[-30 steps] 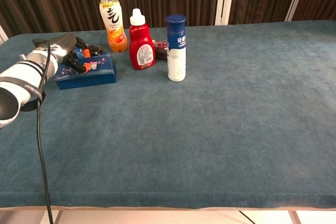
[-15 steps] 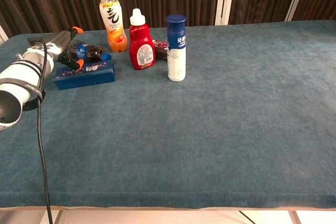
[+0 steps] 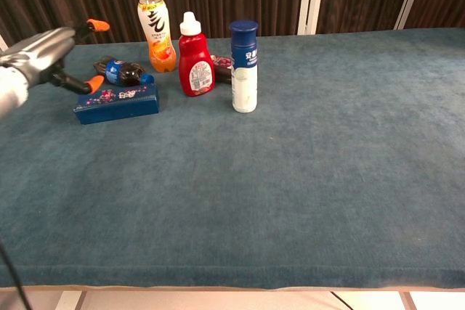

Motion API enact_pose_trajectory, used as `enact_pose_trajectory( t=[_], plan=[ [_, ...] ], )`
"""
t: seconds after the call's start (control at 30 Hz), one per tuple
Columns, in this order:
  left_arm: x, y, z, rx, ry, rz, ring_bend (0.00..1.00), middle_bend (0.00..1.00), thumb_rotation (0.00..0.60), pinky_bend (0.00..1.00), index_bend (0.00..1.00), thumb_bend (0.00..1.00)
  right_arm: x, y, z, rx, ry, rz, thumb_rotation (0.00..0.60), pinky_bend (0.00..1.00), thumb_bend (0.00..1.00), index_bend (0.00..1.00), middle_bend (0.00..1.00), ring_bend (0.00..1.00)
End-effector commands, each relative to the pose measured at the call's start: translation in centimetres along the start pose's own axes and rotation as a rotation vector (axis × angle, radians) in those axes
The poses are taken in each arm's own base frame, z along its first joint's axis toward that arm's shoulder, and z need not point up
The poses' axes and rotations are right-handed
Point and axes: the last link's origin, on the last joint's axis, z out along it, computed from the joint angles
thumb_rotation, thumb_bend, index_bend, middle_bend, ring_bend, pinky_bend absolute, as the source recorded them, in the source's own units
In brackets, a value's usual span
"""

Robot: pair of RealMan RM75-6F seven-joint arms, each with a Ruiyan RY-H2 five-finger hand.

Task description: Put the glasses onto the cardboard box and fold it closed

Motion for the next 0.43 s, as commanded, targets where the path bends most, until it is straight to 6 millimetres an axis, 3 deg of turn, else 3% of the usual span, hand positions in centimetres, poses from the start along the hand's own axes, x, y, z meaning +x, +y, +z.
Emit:
enact_pose_trajectory(
  t=[0.03,0.1,0.2,0.27,0.43],
  plan=[
    [4.2,-6.1,-14.2,0.045,-0.074,0.064,0.00,0.00,0.600,0.00,0.00,0.39,-0.5,-0.5,-0.1,0.012,-0.011,-0.014,0.600,0.00,0.25,0.00,0.00,0.00],
    [4.6,-7.5,-17.9,0.052,-0.091,0.050,0.00,0.00,0.600,0.00,0.00,0.39,-0.9,-0.9,-0.1,0.024,-0.018,-0.024,0.600,0.00,0.25,0.00,0.00,0.00],
    [4.4,-9.5,-21.5,0.041,-0.075,0.052,0.00,0.00,0.600,0.00,0.00,0.38,-1.3,-1.4,-0.3,0.038,-0.026,-0.034,0.600,0.00,0.25,0.00,0.00,0.00],
    [4.4,-10.4,-22.5,0.057,-0.093,0.114,0.00,0.00,0.600,0.00,0.00,0.38,-1.5,-1.5,-0.3,0.042,-0.029,-0.043,0.600,0.00,0.25,0.00,0.00,0.00],
    [5.4,-10.6,-22.4,0.056,-0.007,0.107,0.00,0.00,0.600,0.00,0.00,0.37,-1.8,-1.7,-0.4,0.037,-0.032,-0.054,0.600,0.00,0.25,0.00,0.00,0.00]
  ],
)
